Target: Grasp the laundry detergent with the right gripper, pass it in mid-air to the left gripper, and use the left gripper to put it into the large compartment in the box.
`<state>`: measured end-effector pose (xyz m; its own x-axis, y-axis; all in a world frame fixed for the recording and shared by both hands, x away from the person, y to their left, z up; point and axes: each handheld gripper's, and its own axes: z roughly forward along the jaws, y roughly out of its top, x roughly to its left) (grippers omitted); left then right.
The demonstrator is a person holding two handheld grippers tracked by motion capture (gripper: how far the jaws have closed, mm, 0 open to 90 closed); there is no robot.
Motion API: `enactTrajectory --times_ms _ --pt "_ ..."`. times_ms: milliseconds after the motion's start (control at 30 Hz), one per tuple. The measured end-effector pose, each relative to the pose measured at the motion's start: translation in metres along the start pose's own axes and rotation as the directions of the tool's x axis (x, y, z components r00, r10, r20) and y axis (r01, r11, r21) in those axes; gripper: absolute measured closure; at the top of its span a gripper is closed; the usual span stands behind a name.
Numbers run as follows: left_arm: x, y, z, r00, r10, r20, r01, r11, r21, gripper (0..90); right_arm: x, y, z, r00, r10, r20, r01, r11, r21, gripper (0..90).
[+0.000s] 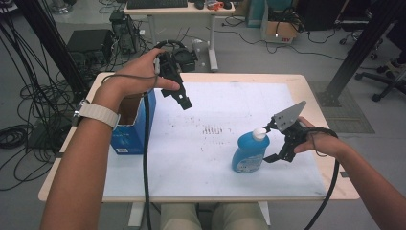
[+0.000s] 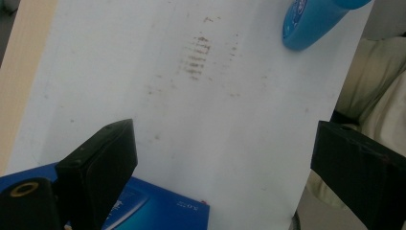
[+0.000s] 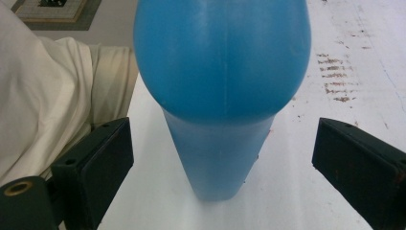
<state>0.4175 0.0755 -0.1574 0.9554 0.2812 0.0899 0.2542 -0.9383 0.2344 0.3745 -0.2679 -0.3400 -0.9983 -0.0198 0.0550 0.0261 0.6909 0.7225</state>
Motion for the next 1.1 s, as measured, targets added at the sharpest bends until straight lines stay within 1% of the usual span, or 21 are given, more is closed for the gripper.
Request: enactTrajectory --times_ms 133,267,300,733,833,1033,1067,1100 --pt "-0.0001 0.0 0.0002 1.0 -0.002 0.0 0.002 1.0 -0.001 8.9 -0.0007 0.0002 0.0006 0.9999 -0.01 0.0 0.01 1.0 -0.005 7.0" --pt "-0.0002 0.0001 0.0 1.0 -0.006 0.001 0.006 1.0 0.002 8.9 -0.0008 0.0004 0.0007 1.0 -0.006 0.001 0.006 1.0 -0.008 7.0" --pt "0.0 0.0001 -0.0001 1.0 -0.003 0.001 0.003 1.0 0.002 8.9 -0.0001 0.0004 0.0002 1.0 0.004 0.001 -0.004 1.0 -0.004 7.0" --pt "0.0001 0.0001 0.0004 1.0 -0.002 -0.001 0.002 1.0 -0.003 8.9 -0.0007 0.0003 0.0008 1.0 -0.008 0.0 0.008 1.0 -0.005 7.0" --pt "0.0001 -0.0002 -0.0001 1.0 -0.004 0.0 0.004 1.0 0.002 8.9 -0.0008 0.0007 0.0007 0.9999 -0.011 0.0 0.011 1.0 -0.009 7.0" --pt "0.0002 -0.0009 -0.0004 1.0 -0.002 -0.004 0.002 1.0 -0.004 8.9 -0.0001 0.0008 0.001 1.0 0.0 0.0 0.0 1.0 -0.007 7.0" --pt "0.0002 -0.0011 -0.0004 1.0 -0.004 -0.004 0.004 1.0 -0.003 8.9 -0.0009 0.0008 0.0009 1.0 -0.009 0.001 0.009 1.0 -0.008 7.0" --pt "0.0002 -0.0011 -0.0004 1.0 -0.006 -0.004 0.006 1.0 -0.002 8.9 -0.0007 0.0007 0.0006 1.0 -0.005 0.002 0.005 1.0 -0.005 7.0"
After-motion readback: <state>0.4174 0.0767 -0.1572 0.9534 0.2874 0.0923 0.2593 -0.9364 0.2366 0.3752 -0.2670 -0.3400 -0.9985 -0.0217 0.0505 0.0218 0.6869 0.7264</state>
